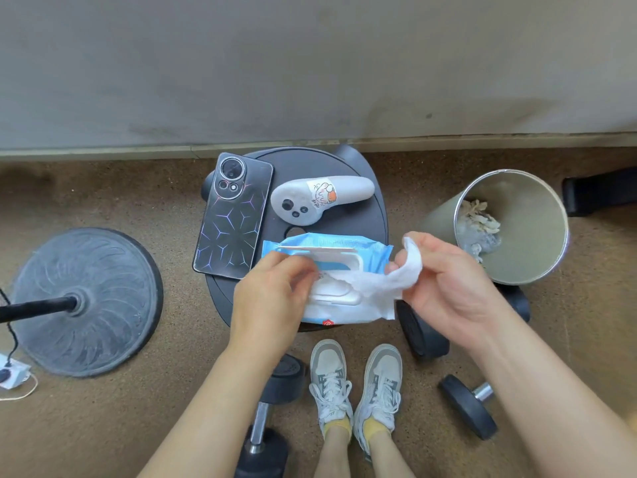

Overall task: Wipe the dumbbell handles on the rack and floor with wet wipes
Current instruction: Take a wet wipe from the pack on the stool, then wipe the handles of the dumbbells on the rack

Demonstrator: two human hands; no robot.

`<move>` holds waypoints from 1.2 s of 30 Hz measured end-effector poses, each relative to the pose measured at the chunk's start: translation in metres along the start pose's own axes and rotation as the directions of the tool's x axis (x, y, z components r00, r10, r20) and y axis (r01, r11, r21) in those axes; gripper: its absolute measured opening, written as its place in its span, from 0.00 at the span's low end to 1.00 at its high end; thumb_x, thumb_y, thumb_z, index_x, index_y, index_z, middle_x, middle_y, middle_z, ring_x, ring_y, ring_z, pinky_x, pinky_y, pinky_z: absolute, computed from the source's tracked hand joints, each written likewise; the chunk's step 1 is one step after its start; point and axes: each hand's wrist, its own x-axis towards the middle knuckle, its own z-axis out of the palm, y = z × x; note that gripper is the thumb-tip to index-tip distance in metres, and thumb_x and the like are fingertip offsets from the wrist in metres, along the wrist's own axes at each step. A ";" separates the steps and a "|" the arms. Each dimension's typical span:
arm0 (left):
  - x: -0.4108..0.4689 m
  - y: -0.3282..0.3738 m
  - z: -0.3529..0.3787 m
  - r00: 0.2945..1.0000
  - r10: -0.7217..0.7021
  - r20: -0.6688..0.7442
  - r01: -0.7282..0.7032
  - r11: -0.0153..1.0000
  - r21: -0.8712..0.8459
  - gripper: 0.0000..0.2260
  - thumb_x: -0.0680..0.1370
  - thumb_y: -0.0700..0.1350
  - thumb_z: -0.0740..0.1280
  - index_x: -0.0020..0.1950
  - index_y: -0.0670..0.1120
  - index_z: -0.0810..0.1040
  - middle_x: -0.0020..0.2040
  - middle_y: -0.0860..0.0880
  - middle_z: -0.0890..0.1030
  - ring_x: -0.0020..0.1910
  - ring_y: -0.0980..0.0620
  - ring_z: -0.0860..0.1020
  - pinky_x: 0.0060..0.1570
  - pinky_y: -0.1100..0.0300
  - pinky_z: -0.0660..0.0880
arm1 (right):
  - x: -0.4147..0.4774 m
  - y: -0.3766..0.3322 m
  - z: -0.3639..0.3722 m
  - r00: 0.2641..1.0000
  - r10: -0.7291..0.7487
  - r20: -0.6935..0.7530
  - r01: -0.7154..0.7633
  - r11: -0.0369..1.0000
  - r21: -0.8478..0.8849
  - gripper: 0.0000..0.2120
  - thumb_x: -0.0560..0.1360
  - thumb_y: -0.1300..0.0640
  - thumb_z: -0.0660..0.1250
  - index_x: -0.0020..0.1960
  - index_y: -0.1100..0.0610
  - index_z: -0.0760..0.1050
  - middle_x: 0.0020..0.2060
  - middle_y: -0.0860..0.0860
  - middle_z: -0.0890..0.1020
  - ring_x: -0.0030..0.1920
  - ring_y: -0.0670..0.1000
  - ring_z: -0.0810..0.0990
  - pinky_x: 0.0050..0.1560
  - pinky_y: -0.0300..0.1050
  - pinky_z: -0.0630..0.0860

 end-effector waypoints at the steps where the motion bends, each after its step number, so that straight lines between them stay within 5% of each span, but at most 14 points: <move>1: 0.001 0.004 0.002 1.000 0.001 0.007 -0.002 0.998 0.063 0.02 0.74 0.45 0.73 0.45 0.51 0.83 0.42 0.52 0.80 0.40 0.47 0.78 0.40 0.53 0.75 | -0.002 -0.001 -0.003 0.999 -0.023 -0.029 0.023 0.999 -0.029 0.12 0.76 0.72 0.54 0.42 0.58 0.69 0.24 0.51 0.72 0.27 0.49 0.68 0.28 0.38 0.63; 4: 0.002 0.010 0.005 1.000 -0.005 0.014 0.003 0.990 0.144 0.03 0.75 0.48 0.70 0.48 0.52 0.81 0.42 0.51 0.80 0.42 0.45 0.78 0.39 0.52 0.75 | -0.013 -0.011 -0.009 0.981 -0.122 -0.152 0.123 0.992 -0.003 0.12 0.80 0.69 0.54 0.41 0.57 0.67 0.22 0.48 0.65 0.22 0.45 0.62 0.23 0.36 0.56; 6: 0.002 0.010 0.003 1.000 -0.006 0.026 0.002 0.984 0.179 0.04 0.77 0.50 0.68 0.49 0.52 0.81 0.43 0.50 0.80 0.44 0.44 0.78 0.39 0.52 0.74 | -0.020 -0.020 -0.016 0.948 -0.265 -0.174 0.203 0.929 -0.308 0.11 0.81 0.62 0.58 0.40 0.54 0.69 0.23 0.45 0.66 0.23 0.43 0.62 0.23 0.34 0.57; 7: 0.003 0.010 0.002 0.999 -0.011 0.039 0.003 0.980 0.200 0.05 0.77 0.50 0.67 0.51 0.52 0.80 0.44 0.50 0.80 0.45 0.43 0.78 0.40 0.52 0.74 | -0.023 -0.023 -0.020 0.925 -0.367 -0.095 0.228 0.739 -0.634 0.08 0.80 0.57 0.62 0.42 0.51 0.72 0.24 0.42 0.69 0.25 0.42 0.65 0.25 0.34 0.61; 9: 0.004 0.014 0.000 0.997 -0.041 0.065 0.023 0.965 0.260 0.07 0.78 0.52 0.65 0.53 0.53 0.79 0.47 0.50 0.81 0.47 0.43 0.78 0.42 0.52 0.74 | -0.028 -0.021 -0.025 0.942 -0.299 0.155 0.193 0.101 -0.976 0.06 0.75 0.47 0.68 0.51 0.43 0.74 0.35 0.38 0.76 0.38 0.40 0.74 0.38 0.37 0.69; 10: 0.005 0.016 0.000 0.996 -0.051 0.069 0.029 0.958 0.284 0.08 0.79 0.52 0.64 0.54 0.53 0.79 0.47 0.50 0.81 0.48 0.43 0.78 0.43 0.52 0.74 | -0.030 -0.018 -0.027 0.962 -0.172 0.212 0.185 -0.162 -0.969 0.11 0.74 0.47 0.69 0.56 0.41 0.75 0.42 0.39 0.78 0.46 0.43 0.77 0.45 0.41 0.71; 12: 0.005 0.020 -0.001 0.997 -0.057 0.049 0.043 0.966 0.253 0.07 0.77 0.51 0.67 0.53 0.51 0.78 0.45 0.51 0.82 0.45 0.44 0.79 0.45 0.51 0.73 | -0.030 -0.012 -0.028 0.978 -0.050 0.202 0.167 -0.394 -0.904 0.10 0.76 0.51 0.67 0.56 0.43 0.78 0.50 0.43 0.81 0.54 0.50 0.78 0.51 0.45 0.73; 14: 0.001 0.021 -0.005 0.998 -0.036 0.042 0.029 0.985 0.171 0.05 0.75 0.48 0.69 0.50 0.50 0.77 0.42 0.52 0.82 0.43 0.44 0.78 0.45 0.51 0.74 | -0.031 -0.012 -0.030 0.981 -0.103 0.165 0.132 -0.271 -0.953 0.07 0.77 0.54 0.65 0.48 0.44 0.81 0.49 0.45 0.83 0.52 0.50 0.80 0.52 0.48 0.76; 16: -0.007 0.017 -0.009 0.983 0.125 0.133 -0.156 0.955 0.254 0.07 0.73 0.44 0.68 0.50 0.51 0.80 0.46 0.51 0.81 0.46 0.43 0.77 0.43 0.49 0.76 | -0.034 -0.012 -0.033 0.987 -0.140 0.075 0.098 0.171 -0.980 0.10 0.77 0.56 0.66 0.40 0.48 0.81 0.42 0.46 0.84 0.44 0.49 0.82 0.48 0.50 0.78; 18: -0.017 0.013 -0.009 0.943 0.181 0.278 -0.288 0.865 0.410 0.19 0.68 0.38 0.68 0.57 0.53 0.79 0.53 0.50 0.78 0.50 0.43 0.74 0.41 0.48 0.75 | -0.040 -0.015 -0.031 0.995 -0.097 0.019 0.079 0.660 -0.747 0.10 0.78 0.61 0.65 0.42 0.53 0.83 0.37 0.49 0.84 0.38 0.48 0.80 0.45 0.48 0.76; 20: -0.021 0.012 -0.015 0.927 0.199 0.318 -0.336 0.818 0.467 0.25 0.65 0.36 0.66 0.59 0.53 0.77 0.56 0.51 0.76 0.52 0.45 0.73 0.42 0.48 0.74 | -0.051 -0.013 -0.027 0.997 0.003 0.079 0.025 0.937 -0.349 0.09 0.75 0.67 0.62 0.48 0.61 0.81 0.33 0.51 0.83 0.34 0.46 0.80 0.44 0.45 0.74; 25: -0.013 0.038 -0.039 0.965 0.243 -0.099 -0.202 0.928 0.312 0.20 0.65 0.32 0.58 0.53 0.42 0.80 0.51 0.43 0.78 0.49 0.43 0.72 0.39 0.52 0.73 | -0.070 -0.005 -0.038 0.971 0.038 0.236 -0.061 0.994 0.092 0.24 0.62 0.63 0.77 0.57 0.66 0.79 0.37 0.53 0.80 0.38 0.49 0.80 0.43 0.39 0.79; 32: -0.034 0.038 -0.015 0.891 0.104 0.442 -0.365 0.743 0.561 0.31 0.59 0.33 0.73 0.62 0.48 0.78 0.61 0.44 0.79 0.52 0.41 0.80 0.39 0.51 0.79 | -0.093 0.007 -0.035 0.973 -0.069 -0.221 0.105 0.982 0.157 0.07 0.69 0.70 0.67 0.45 0.62 0.80 0.35 0.56 0.81 0.35 0.51 0.80 0.39 0.40 0.80; 36: -0.016 0.079 -0.024 0.897 -0.004 0.442 -0.192 0.898 0.397 0.26 0.74 0.38 0.64 0.72 0.53 0.68 0.70 0.52 0.70 0.64 0.47 0.74 0.57 0.51 0.74 | -0.117 0.002 -0.037 0.891 -0.110 -0.441 0.197 0.968 0.155 0.08 0.73 0.70 0.68 0.47 0.59 0.80 0.36 0.52 0.83 0.35 0.48 0.82 0.37 0.41 0.78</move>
